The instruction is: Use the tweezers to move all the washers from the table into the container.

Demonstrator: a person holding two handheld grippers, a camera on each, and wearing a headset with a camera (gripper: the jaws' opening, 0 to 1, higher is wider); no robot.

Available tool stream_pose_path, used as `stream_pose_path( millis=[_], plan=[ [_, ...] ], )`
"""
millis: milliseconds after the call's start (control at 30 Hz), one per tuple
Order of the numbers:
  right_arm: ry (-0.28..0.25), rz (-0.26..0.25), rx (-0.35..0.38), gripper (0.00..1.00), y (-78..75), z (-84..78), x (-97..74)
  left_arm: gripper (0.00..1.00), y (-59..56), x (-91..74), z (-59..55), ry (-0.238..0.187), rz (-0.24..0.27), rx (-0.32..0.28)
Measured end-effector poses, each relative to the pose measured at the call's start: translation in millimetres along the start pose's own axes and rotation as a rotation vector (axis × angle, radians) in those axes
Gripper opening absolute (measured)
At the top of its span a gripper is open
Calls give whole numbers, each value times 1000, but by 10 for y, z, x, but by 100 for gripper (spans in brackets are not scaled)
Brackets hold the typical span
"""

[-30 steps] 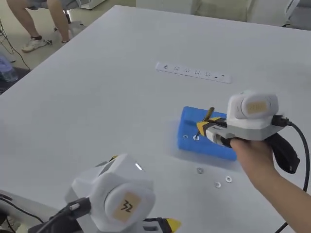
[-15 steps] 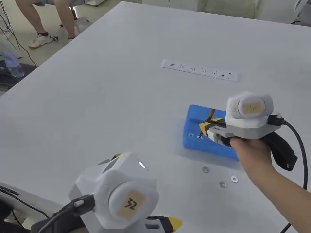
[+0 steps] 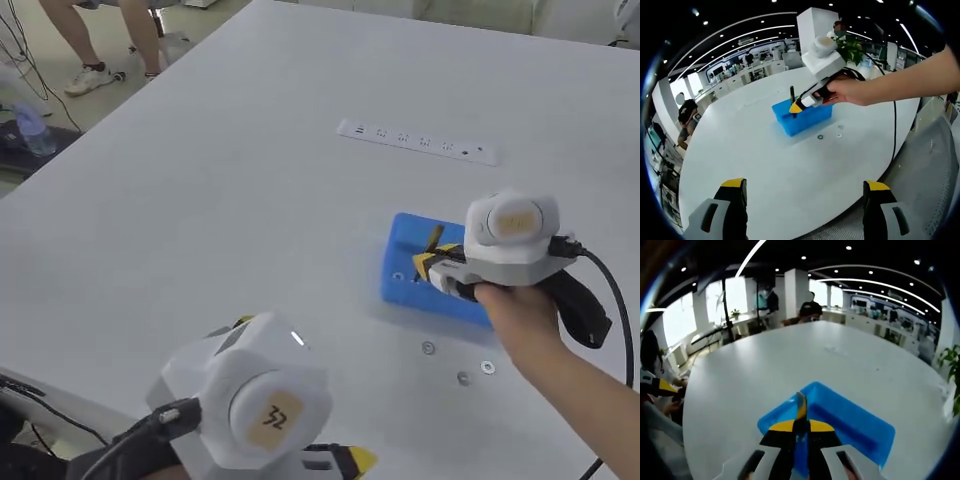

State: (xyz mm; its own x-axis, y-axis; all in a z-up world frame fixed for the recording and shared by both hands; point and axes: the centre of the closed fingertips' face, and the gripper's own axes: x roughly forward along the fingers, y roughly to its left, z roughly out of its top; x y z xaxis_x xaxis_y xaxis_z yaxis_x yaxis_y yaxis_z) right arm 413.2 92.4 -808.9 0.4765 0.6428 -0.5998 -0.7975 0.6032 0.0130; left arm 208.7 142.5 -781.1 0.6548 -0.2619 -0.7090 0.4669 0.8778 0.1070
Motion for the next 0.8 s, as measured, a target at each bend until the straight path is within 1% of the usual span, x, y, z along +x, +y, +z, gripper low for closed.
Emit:
stream_pose_path(
  millis=[100,200,267,400,567,700,800],
  plan=[
    [-14,-3,-16,4,-11,-10,2,99,-5,-1,-4,3,1,3],
    [-22,-5,18,4,-42,-14,-10,99,-13,-4,1,0,1,6],
    [-19,-6,7,4,-45,-11,4,99,-12,-6,4,-2,1,6],
    [-12,-10,-45,4,6,-8,4,99,-16,0,-10,-7,-6,-8],
    [-2,-18,-41,5,10,10,5,99,-4,-29,10,-14,-1,3],
    [7,-23,-38,5,2,-9,-8,99,12,-40,21,-16,2,5],
    [6,-24,-40,5,2,-16,-73,99,28,-46,41,-20,7,15]
  ],
)
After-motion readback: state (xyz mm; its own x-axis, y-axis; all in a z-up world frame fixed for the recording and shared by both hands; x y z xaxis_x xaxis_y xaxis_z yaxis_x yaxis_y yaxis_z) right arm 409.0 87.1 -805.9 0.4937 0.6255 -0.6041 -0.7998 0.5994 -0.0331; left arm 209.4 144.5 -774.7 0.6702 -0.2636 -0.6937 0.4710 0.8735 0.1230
